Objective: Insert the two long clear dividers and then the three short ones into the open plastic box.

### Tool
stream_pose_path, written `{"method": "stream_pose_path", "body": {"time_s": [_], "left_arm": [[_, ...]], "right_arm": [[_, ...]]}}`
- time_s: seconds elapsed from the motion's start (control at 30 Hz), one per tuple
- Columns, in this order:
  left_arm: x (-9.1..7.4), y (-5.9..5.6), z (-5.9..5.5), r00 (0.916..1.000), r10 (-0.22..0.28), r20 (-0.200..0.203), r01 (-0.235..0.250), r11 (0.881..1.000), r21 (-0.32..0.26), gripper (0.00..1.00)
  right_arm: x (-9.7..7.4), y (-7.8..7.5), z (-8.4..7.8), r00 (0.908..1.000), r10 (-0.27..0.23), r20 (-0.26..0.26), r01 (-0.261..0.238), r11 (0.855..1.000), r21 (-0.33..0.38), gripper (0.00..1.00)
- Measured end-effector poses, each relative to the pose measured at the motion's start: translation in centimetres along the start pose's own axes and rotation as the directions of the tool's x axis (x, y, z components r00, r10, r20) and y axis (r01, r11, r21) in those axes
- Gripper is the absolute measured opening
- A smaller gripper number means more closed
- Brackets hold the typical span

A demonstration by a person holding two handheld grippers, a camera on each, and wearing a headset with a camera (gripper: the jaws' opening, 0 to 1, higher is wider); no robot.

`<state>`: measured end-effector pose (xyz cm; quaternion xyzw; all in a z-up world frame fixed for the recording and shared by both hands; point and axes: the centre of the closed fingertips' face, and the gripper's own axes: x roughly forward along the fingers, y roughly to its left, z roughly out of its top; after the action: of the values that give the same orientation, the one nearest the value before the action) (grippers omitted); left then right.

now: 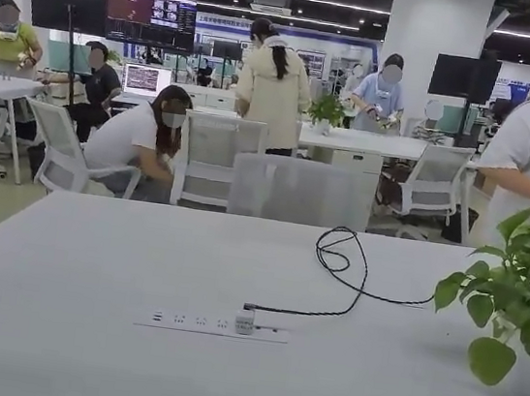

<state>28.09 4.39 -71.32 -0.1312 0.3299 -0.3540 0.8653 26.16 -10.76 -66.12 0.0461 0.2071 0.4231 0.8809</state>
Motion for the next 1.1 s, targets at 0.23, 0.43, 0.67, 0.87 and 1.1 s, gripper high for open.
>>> {"method": "stream_pose_path", "body": {"time_s": [0.23, 0.43, 0.67, 0.87, 1.1], "left_arm": [[1.2, -3.4, 0.5, 0.9967, -0.072, 0.038, 0.072, 0.997, 0.001, 0.30], [1.9, -5.0, 0.8, 0.9930, -0.106, 0.052, 0.106, 0.994, 0.013, 0.30], [2.5, -6.7, 0.9, 0.9888, -0.136, 0.061, 0.134, 0.990, 0.049, 0.30], [2.7, -7.4, 1.0, 0.9874, -0.150, 0.052, 0.145, 0.986, 0.083, 0.30], [2.7, -7.9, 1.2, 0.9851, -0.164, 0.051, 0.158, 0.981, 0.109, 0.30]], "right_arm": [[2.0, 1.7, 2.1, 0.9996, 0.012, 0.027, -0.013, 0.999, 0.032, 0.46], [3.4, 2.4, 1.9, 1.0000, 0.000, 0.010, 0.000, 0.996, 0.091, 0.34], [4.6, 3.1, 1.3, 0.9999, -0.004, -0.009, 0.005, 0.986, 0.165, 0.27], [5.3, 3.3, 0.8, 0.9997, -0.011, -0.023, 0.015, 0.979, 0.201, 0.21], [5.5, 3.1, 0.5, 0.9994, -0.021, -0.029, 0.027, 0.966, 0.257, 0.15]]}}
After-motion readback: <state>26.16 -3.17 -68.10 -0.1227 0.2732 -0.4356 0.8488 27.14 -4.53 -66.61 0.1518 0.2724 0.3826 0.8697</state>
